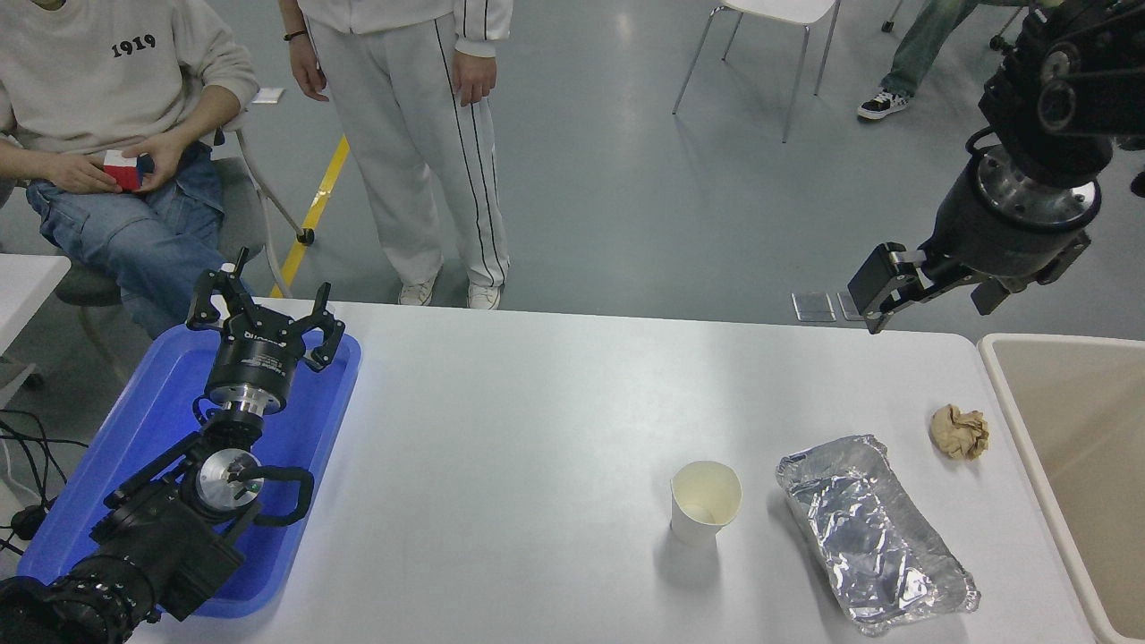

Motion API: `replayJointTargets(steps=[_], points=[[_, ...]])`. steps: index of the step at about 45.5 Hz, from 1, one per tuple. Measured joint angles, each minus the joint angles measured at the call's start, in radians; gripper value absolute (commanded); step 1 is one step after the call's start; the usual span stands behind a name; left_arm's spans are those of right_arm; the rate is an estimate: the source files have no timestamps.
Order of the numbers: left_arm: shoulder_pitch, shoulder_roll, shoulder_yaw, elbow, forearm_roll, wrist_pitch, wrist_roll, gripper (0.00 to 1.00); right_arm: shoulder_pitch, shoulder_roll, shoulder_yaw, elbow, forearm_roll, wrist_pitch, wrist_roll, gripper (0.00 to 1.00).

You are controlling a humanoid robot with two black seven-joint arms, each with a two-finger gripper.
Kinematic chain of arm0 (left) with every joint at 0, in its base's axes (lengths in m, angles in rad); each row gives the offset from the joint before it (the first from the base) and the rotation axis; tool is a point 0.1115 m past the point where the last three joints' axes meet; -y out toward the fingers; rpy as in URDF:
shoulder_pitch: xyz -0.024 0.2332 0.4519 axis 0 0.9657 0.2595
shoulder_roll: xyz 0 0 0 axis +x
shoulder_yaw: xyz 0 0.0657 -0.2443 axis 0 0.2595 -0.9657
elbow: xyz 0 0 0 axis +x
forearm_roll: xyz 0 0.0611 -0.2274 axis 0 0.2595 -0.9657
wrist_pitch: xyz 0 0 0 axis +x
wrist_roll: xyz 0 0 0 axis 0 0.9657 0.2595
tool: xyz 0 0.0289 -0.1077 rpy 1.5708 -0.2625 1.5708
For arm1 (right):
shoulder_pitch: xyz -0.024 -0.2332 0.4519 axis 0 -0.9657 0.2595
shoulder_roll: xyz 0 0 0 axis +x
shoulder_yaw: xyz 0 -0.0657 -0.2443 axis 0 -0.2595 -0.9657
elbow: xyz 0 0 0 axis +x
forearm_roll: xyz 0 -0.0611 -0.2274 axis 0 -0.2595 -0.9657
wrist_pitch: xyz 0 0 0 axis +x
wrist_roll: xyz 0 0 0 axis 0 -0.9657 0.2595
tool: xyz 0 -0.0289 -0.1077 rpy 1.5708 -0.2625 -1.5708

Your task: Pick up paper cup place in dustbin

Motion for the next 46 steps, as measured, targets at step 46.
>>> replayJointTargets(steps=[46], points=[[0.001, 0.000, 0.000, -0.002, 0.000, 0.000, 0.000, 1.00, -0.410, 0.130, 0.177, -0.101, -0.013, -0.176, 0.001, 0.98]])
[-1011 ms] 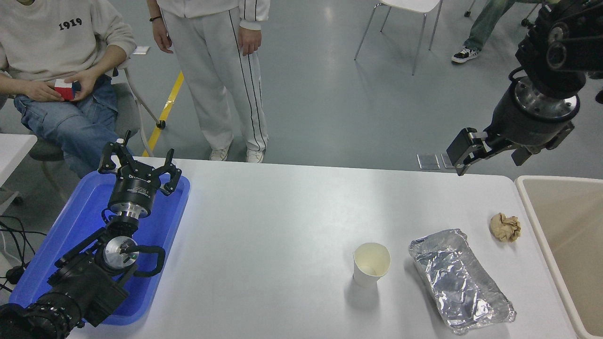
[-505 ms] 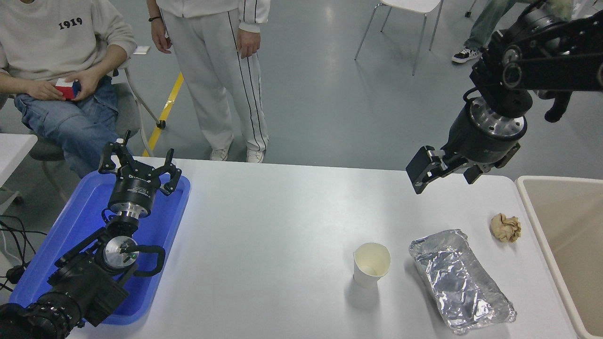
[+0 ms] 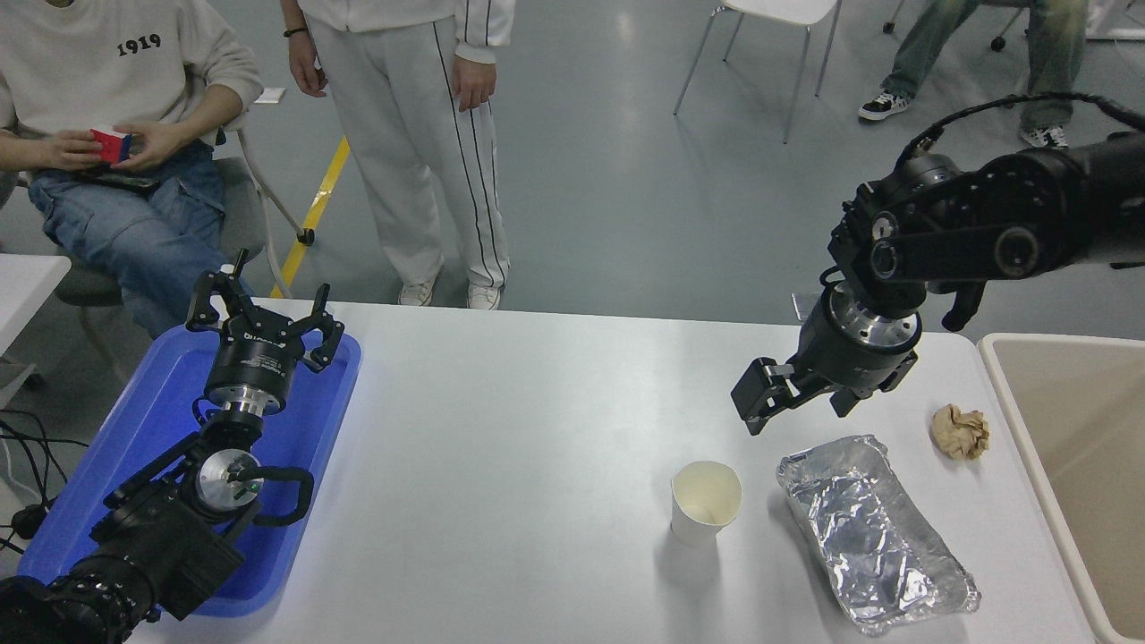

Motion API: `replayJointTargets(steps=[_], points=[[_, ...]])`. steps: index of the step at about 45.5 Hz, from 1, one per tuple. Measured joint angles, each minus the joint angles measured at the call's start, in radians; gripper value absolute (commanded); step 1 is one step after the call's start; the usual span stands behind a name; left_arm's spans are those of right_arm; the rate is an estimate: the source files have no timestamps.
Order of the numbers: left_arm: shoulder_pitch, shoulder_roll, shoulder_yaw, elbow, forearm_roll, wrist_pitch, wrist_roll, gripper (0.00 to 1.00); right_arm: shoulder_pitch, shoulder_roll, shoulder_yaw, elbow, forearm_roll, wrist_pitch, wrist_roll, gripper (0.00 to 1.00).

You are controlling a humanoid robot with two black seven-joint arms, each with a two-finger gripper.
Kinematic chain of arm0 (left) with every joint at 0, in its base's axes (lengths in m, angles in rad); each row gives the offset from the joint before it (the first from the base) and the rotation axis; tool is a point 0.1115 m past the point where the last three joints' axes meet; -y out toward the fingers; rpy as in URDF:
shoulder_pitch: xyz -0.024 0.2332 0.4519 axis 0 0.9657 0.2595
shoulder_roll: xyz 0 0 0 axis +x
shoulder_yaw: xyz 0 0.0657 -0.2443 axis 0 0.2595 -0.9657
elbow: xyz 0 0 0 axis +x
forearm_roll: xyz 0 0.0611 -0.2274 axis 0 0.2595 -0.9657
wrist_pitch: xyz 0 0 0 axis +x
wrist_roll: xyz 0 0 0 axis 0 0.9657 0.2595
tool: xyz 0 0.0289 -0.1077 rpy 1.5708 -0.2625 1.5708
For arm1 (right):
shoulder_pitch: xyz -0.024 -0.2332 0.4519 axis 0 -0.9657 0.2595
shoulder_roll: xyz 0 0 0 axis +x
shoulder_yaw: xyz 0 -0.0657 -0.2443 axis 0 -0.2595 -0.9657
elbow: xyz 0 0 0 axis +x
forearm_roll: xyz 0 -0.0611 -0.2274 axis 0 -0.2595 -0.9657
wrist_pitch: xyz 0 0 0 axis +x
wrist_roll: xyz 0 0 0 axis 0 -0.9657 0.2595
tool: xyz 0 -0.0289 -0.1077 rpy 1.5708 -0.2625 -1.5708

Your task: Pick up paper cup place in dustbin

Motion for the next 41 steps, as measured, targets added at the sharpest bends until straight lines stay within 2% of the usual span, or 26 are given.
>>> replayJointTargets(steps=[32, 36, 39, 41], points=[[0.000, 0.000, 0.000, -0.001, 0.000, 0.000, 0.000, 1.00, -0.302, 0.129, 0.029, -0.162, -0.015, -0.197, -0.001, 0.98], [0.000, 0.000, 0.000, -0.001, 0.000, 0.000, 0.000, 1.00, -0.321, 0.136, 0.025, -0.174, -0.022, -0.216, -0.001, 0.88], [0.000, 0.000, 0.000, -0.001, 0.000, 0.000, 0.000, 1.00, -0.333, 0.139, 0.023, -0.179, -0.026, -0.226, -0.001, 0.86], [0.000, 0.000, 0.000, -0.001, 0.000, 0.000, 0.000, 1.00, -0.337, 0.141, 0.022, -0.183, -0.029, -0.231, -0.001, 0.80]])
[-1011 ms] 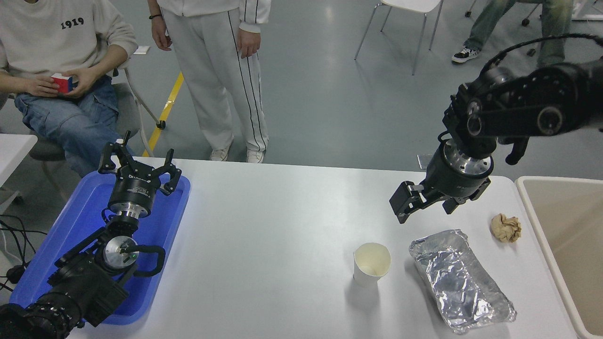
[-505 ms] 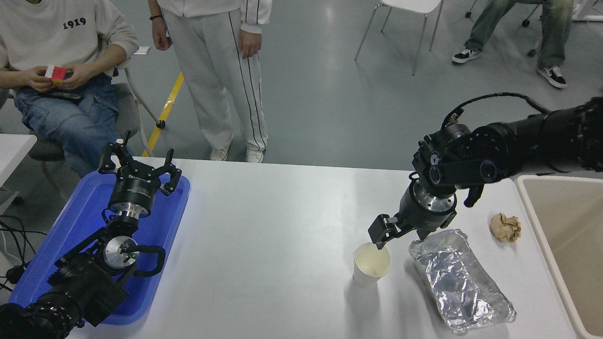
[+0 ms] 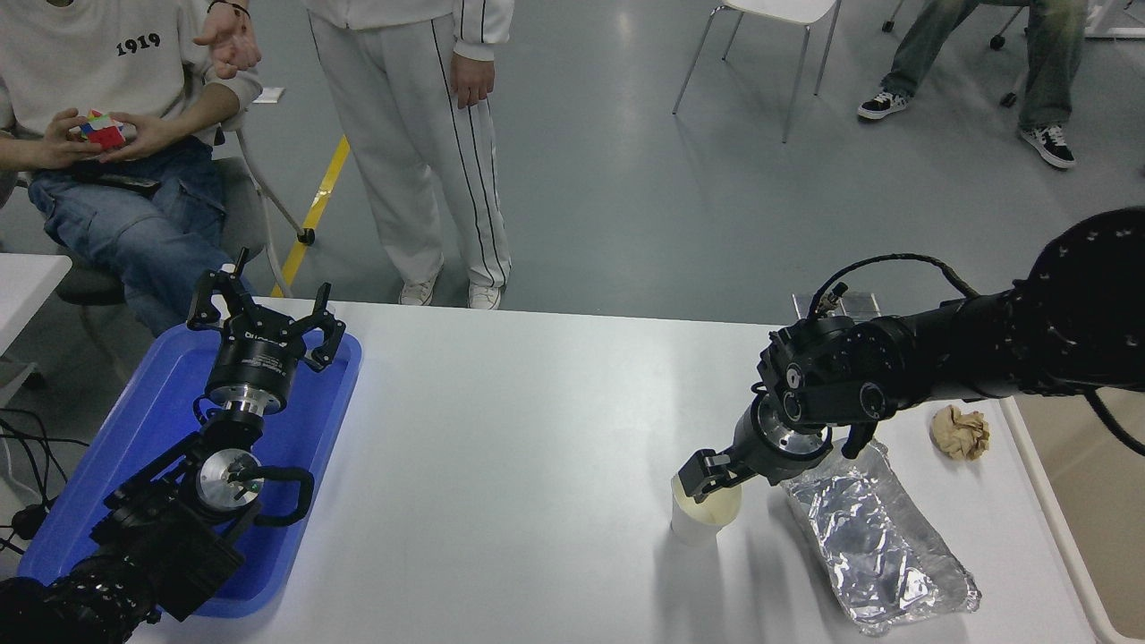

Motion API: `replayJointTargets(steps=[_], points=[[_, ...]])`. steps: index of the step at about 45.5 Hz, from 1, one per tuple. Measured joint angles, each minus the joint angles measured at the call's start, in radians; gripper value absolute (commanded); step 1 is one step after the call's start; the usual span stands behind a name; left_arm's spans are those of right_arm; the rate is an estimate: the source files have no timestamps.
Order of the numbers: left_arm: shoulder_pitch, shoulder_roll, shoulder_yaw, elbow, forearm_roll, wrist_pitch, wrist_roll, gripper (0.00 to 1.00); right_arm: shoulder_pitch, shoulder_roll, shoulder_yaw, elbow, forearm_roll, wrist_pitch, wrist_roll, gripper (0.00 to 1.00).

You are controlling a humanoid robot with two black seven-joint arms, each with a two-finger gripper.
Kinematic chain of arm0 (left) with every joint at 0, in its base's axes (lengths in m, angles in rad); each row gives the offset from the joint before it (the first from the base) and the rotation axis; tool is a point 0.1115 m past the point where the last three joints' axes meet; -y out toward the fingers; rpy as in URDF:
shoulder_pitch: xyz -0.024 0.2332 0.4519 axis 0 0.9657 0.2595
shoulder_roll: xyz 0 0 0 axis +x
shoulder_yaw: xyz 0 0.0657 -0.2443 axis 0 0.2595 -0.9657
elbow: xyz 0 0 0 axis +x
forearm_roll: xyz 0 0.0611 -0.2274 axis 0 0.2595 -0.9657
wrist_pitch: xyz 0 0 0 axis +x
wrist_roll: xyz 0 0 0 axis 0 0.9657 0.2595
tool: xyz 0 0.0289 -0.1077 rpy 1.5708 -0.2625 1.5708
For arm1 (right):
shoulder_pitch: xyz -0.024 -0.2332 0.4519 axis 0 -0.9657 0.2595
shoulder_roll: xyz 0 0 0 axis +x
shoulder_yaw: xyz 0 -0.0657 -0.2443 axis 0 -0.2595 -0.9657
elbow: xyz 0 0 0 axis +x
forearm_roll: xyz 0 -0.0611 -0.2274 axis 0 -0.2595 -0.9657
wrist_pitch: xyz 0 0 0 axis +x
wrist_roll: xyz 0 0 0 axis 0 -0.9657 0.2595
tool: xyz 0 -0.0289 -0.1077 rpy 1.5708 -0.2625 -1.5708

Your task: Pick up paper cup place in dustbin

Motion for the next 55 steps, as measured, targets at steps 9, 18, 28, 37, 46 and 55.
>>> replayJointTargets(steps=[9, 18, 28, 37, 46, 55], points=[[0.000, 0.000, 0.000, 0.000, 0.000, 0.000, 0.000, 1.00, -0.015, 0.005, -0.003, -0.008, 0.005, -0.012, -0.001, 0.22], [0.000, 0.000, 0.000, 0.000, 0.000, 0.000, 0.000, 1.00, -0.019, 0.006, -0.004, -0.006, 0.043, 0.000, -0.002, 0.00], [0.000, 0.000, 0.000, 0.000, 0.000, 0.000, 0.000, 1.00, -0.015, 0.004, -0.005, -0.004, 0.088, 0.042, -0.002, 0.00], [0.000, 0.000, 0.000, 0.000, 0.000, 0.000, 0.000, 1.00, -0.010, 0.001, -0.006, -0.003, 0.105, 0.060, -0.003, 0.00], [0.000, 0.000, 0.000, 0.000, 0.000, 0.000, 0.000, 1.00, 0.003, -0.005, -0.008, -0.001, 0.123, 0.070, -0.003, 0.00], [0.000, 0.000, 0.000, 0.000, 0.000, 0.000, 0.000, 1.00, 0.050, -0.040, -0.010, 0.011, 0.132, 0.136, -0.002, 0.00]])
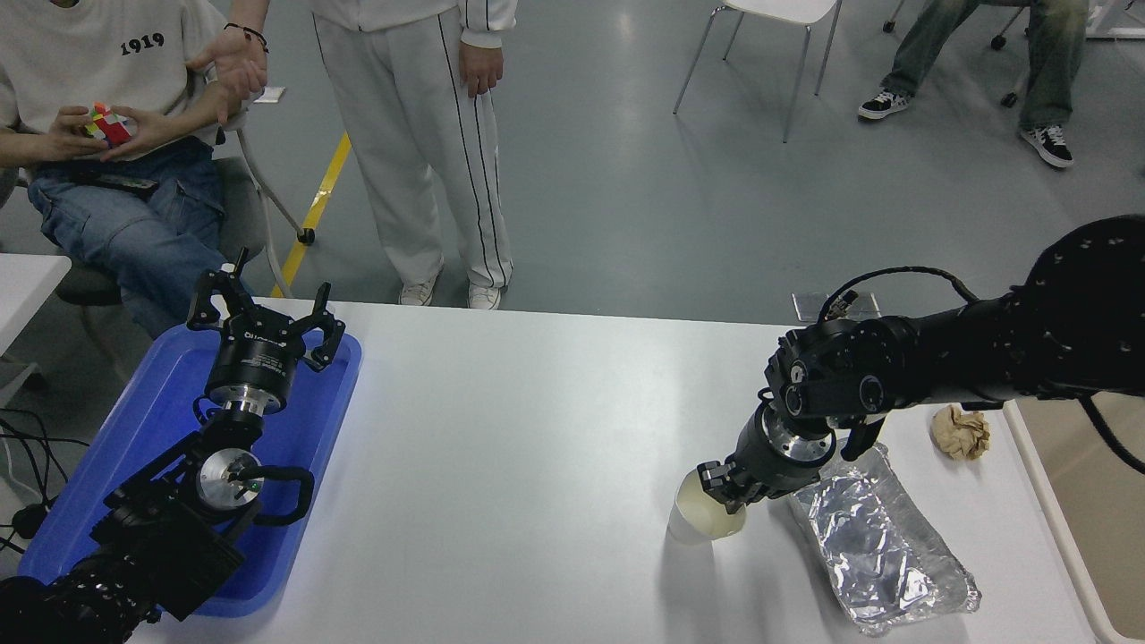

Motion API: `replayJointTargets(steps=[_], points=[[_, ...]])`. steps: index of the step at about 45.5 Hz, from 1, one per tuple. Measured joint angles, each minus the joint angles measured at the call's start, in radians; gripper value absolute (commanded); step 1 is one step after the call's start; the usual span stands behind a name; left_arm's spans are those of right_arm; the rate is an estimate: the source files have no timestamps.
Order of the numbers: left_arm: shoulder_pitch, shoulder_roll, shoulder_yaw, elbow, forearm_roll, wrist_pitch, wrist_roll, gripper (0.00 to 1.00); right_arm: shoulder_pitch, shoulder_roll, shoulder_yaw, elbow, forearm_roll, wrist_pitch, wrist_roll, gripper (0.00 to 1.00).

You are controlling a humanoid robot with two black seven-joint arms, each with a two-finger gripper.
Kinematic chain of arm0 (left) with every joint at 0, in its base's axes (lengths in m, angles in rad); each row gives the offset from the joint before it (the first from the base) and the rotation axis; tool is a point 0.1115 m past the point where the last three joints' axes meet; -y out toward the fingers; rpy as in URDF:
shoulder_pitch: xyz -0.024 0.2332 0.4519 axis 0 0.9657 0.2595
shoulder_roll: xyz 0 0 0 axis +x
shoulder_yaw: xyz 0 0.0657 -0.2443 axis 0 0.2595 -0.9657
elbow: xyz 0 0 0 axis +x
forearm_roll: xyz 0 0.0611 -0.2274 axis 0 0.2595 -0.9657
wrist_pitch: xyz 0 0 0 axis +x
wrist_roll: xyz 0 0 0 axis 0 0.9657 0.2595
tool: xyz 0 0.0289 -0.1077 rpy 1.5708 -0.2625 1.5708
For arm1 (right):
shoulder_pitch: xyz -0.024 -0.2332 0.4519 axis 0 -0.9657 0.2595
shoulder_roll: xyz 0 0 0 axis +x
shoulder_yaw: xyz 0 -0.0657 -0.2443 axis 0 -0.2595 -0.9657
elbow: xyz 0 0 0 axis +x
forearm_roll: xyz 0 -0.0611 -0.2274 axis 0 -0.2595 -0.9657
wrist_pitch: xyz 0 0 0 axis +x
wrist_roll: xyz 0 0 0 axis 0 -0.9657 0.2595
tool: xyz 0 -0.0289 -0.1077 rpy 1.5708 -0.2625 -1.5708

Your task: Pick up paper cup place in dustbin

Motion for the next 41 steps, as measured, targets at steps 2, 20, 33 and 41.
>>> replayJointTargets(steps=[2, 20, 33, 41], points=[[0.000, 0.000, 0.000, 0.000, 0.000, 0.000, 0.000, 1.00, 0.018, -0.014, -0.001, 0.003, 0.001, 0.025, 0.000, 0.00], [0.000, 0.000, 0.000, 0.000, 0.000, 0.000, 0.000, 1.00, 0.307, -0.173, -0.089, 0.151, -0.008, 0.194, 0.004, 0.00], [0.000, 0.000, 0.000, 0.000, 0.000, 0.000, 0.000, 1.00, 0.556, -0.250, -0.132, 0.212, -0.013, 0.251, 0.005, 0.00], [0.000, 0.000, 0.000, 0.000, 0.000, 0.000, 0.000, 1.00, 0.675, -0.271, -0.155, 0.255, -0.014, 0.262, 0.005, 0.00]])
